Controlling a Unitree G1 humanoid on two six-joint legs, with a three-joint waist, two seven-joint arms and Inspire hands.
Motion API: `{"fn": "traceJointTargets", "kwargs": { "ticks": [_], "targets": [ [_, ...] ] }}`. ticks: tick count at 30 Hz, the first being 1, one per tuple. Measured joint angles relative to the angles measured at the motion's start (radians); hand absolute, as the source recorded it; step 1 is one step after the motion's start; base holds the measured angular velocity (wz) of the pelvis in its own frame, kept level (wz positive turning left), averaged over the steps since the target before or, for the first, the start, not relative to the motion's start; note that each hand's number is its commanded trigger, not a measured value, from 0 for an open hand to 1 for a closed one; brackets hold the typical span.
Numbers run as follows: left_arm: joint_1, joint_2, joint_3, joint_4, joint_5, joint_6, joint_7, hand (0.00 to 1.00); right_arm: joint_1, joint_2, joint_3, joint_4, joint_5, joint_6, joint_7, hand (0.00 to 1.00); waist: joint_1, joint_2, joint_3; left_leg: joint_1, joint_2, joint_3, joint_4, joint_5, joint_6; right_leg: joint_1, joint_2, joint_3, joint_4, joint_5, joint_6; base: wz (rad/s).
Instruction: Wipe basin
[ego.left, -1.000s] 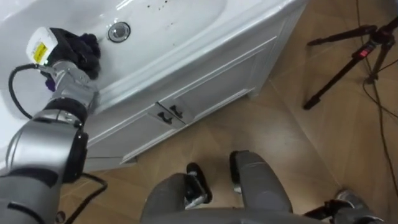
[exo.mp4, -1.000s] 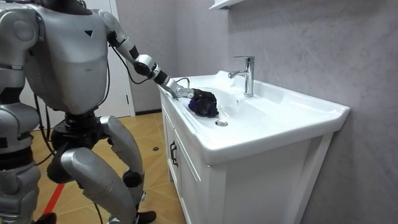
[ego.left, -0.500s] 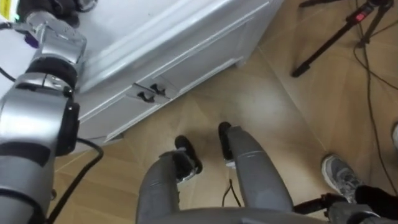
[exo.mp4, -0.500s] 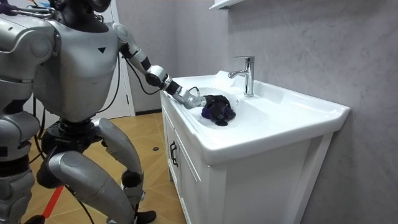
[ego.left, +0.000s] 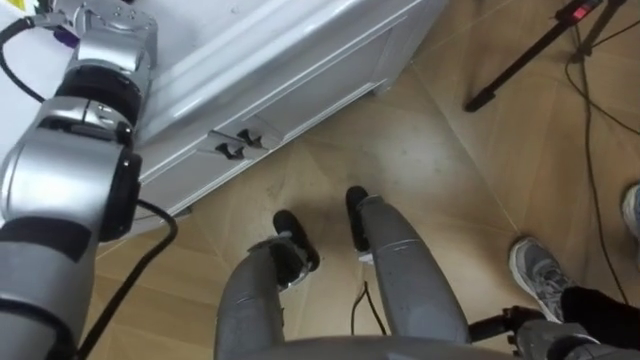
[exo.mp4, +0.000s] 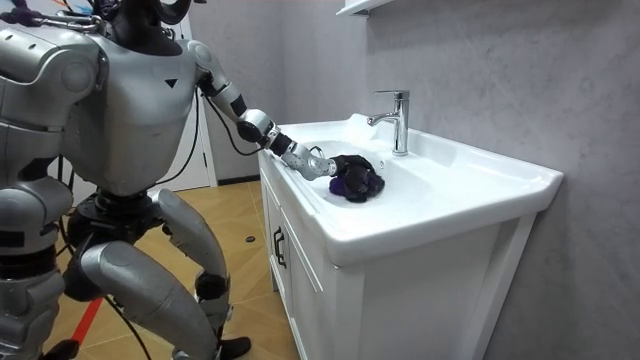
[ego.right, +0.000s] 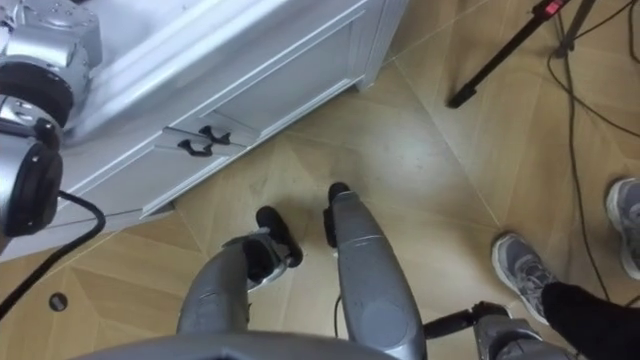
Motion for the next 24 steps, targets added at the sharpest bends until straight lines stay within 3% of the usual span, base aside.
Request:
{"fn": "traceJointTargets", "kwargs": {
  "ticks": [3,9,13,24],
  "targets": [
    [-0.008,-0.026,-0.022,-0.026,0.0,-0.025,-0.024,1.0,0.0,-0.001,0.0,0.0,0.0,-0.019,0.016,0.0,-0.008,0.004,-0.0016,0.004,0.005,0.004,0.009,0.003,0.001,0.007,0.003,0.001,-0.002,-0.001,0.003,-0.06],
    [-0.018,-0.067,-0.114,-0.061,0.004,-0.092,-0.075,1.0,-0.001,-0.007,0.009,0.0,0.0,-0.036,0.031,0.0,-0.009,-0.001,0.0172,0.059,0.009,0.034,0.007,-0.015,0.012,0.046,0.007,0.025,0.0,-0.009,0.01,-0.15],
    [-0.017,-0.08,-0.114,-0.048,0.003,-0.126,-0.079,1.0,-0.001,-0.008,0.025,0.0,-0.011,-0.037,0.059,0.0,-0.013,0.003,0.0217,0.077,0.009,0.039,0.007,-0.019,0.012,0.062,0.006,0.025,0.001,-0.015,0.009,-0.05],
    [0.009,-0.114,-0.112,0.031,0.001,-0.158,-0.184,1.0,-0.012,-0.047,0.027,0.004,-0.011,-0.058,0.095,0.0,-0.015,0.008,0.033,0.179,0.008,0.041,0.003,-0.037,0.009,0.163,-0.001,0.02,-0.001,-0.037,0.009,0.0]
  ]
}}
